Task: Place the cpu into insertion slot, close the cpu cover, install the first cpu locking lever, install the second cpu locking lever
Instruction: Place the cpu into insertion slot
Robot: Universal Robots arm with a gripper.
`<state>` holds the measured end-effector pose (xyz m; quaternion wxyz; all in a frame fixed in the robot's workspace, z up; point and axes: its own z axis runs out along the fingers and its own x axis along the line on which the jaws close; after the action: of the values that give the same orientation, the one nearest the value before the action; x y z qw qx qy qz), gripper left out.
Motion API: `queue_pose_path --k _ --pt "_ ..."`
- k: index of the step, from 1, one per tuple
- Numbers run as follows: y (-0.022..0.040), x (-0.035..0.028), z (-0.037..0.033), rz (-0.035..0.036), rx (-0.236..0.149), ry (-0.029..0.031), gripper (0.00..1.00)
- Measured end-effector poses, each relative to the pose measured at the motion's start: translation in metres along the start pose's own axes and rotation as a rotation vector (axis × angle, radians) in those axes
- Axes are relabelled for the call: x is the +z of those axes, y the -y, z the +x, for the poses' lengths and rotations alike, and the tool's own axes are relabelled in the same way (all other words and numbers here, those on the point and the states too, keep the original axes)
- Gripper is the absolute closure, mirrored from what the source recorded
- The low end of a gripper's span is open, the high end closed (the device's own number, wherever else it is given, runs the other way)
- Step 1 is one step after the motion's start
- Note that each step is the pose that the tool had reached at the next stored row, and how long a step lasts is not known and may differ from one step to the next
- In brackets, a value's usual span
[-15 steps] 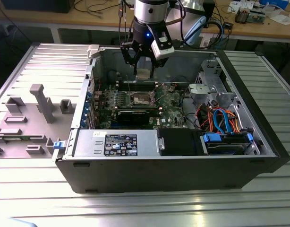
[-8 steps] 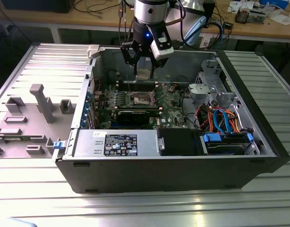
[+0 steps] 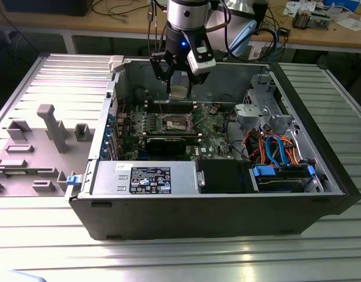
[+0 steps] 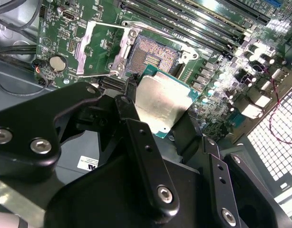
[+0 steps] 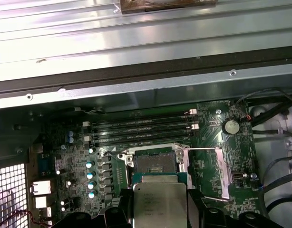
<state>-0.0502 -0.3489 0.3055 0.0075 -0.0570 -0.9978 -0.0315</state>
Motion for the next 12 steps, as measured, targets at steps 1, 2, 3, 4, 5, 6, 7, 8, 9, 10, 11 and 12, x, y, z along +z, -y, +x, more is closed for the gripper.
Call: queue_pose_path --k 1,2,3,4,5,6,7,8,9,10,11,12 --pt "0.0 0.0001 0.0 -0.0001 0.001 0.0001 0.45" --pt "0.0 0.0001 0.0 -0.0001 0.002 0.0001 0.45" --pt "0.0 0.0002 0.0 -0.0001 0.003 0.0001 0.45" --pt "0.0 0.0002 0.0 -0.0001 0.005 0.0003 0.45" --pt "0.0 0.0003 0.0 -0.0001 0.005 0.0003 0.45" --pt "0.0 0.0003 0.0 -0.0002 0.006 0.0004 0.45" --pt "0.0 0.0003 0.0 -0.0002 0.007 0.0004 0.45" --pt "0.0 0.0004 0.0 -0.0002 0.008 0.0005 0.45" --pt "0.0 0.0004 0.0 -0.0002 0.008 0.0005 0.45" --pt "0.0 0.0004 0.0 -0.0002 0.009 0.0005 0.45" --pt "0.0 0.0005 0.0 -0.0003 0.01 0.0006 0.45" --pt "0.0 0.0005 0.0 -0.0003 0.01 0.0006 0.45"
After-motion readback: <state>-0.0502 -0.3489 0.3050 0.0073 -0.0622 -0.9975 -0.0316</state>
